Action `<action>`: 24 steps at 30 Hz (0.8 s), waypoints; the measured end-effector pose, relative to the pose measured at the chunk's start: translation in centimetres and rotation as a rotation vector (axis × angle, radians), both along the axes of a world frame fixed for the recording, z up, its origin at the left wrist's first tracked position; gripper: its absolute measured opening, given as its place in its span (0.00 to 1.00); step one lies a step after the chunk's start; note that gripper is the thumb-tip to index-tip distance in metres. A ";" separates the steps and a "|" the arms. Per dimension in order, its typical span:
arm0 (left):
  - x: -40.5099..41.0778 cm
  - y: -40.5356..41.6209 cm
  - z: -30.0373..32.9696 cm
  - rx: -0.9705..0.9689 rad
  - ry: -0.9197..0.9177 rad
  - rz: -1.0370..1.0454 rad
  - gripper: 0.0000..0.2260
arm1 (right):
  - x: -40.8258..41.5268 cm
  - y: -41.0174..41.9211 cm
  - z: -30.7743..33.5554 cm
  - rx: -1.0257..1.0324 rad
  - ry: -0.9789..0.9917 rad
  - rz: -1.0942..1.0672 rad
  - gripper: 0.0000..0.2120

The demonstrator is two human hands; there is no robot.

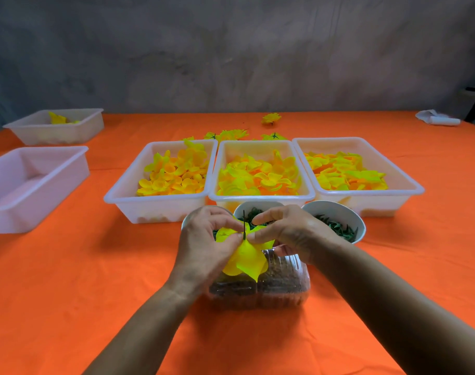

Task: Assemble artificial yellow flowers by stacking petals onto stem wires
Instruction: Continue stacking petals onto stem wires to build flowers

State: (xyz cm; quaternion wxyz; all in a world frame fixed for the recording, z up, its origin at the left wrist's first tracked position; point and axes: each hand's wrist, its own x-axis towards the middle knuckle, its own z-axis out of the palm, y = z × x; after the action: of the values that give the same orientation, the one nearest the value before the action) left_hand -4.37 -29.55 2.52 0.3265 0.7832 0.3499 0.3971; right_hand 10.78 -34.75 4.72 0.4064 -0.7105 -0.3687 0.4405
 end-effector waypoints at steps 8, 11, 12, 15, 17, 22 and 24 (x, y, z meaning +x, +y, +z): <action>0.0 -0.2 -1.2 -0.108 -0.105 -0.054 0.07 | 0.1 -0.3 -0.1 -0.008 0.038 -0.005 0.18; -0.1 -0.2 -1.3 -0.116 -0.120 -0.079 0.10 | 0.2 -0.3 -0.3 -0.010 0.064 -0.006 0.16; 0.0 -0.2 -1.4 -0.106 -0.123 -0.087 0.09 | 0.3 -0.3 -0.5 -0.010 0.069 -0.006 0.15; 0.0 0.0 -1.9 -0.074 -0.160 -0.103 0.08 | 0.5 -0.3 -0.9 0.016 0.080 -0.004 0.13; 0.1 0.1 -2.2 -0.072 -0.191 -0.106 0.05 | 0.7 -0.4 -1.1 0.042 0.050 0.006 0.13; 0.3 0.3 -2.7 -0.086 -0.219 -0.094 0.03 | 2.5 -0.3 -0.2 0.177 -0.184 0.009 0.10; 0.3 0.3 -2.8 -0.081 -0.213 -0.093 0.03 | 4.7 0.1 0.6 0.314 -0.325 -0.143 0.08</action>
State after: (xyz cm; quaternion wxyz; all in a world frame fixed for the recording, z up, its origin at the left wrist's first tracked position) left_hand -4.05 -29.22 -0.28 0.4111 0.7380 0.2924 0.4482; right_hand 15.52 -34.62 5.30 0.4775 -0.7243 -0.4421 0.2279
